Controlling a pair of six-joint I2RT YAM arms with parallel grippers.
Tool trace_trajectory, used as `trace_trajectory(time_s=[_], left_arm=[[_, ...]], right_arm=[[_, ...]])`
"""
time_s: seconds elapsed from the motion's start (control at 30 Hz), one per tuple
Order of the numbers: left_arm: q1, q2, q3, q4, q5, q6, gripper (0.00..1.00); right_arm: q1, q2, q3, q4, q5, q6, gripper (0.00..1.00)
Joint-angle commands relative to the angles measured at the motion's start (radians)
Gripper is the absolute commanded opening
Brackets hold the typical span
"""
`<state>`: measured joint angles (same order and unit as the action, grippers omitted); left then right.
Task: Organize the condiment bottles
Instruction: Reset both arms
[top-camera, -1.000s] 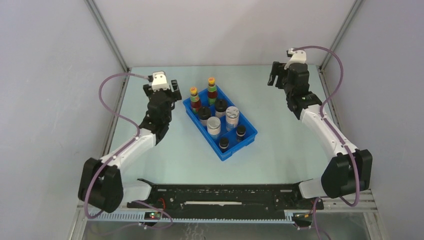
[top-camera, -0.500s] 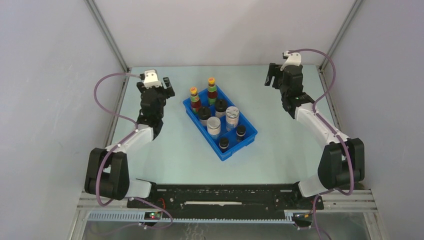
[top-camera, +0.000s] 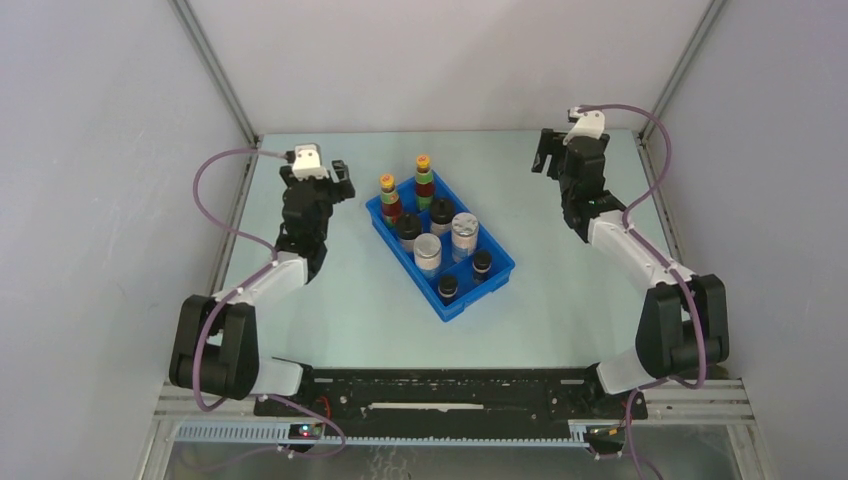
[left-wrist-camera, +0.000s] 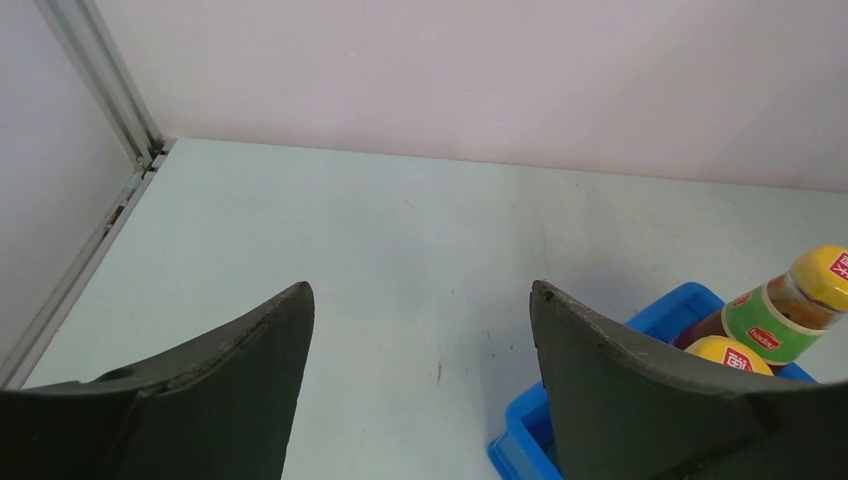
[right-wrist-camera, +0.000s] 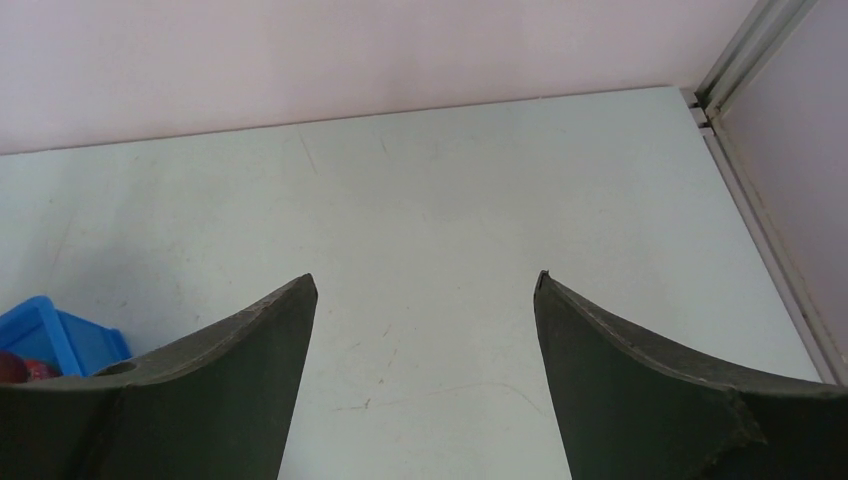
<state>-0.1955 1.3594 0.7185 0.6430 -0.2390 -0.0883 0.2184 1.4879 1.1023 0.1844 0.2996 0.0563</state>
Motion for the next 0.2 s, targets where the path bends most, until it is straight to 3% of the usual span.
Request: trace_trajectory(time_s=[0.0,0.17], left_arm=[[0.005,0.006,-0.015,0.053,0.021,0.001,0.84],[0.005,0.017,-0.008,0.052,0.018,0.021,0.84]], right_arm=[[0.000,-0.004,-0.004,0.060,0.045,-0.006,0.90],[0.015,-0.005,-0.039,0.112,0.084,-0.028,1.00]])
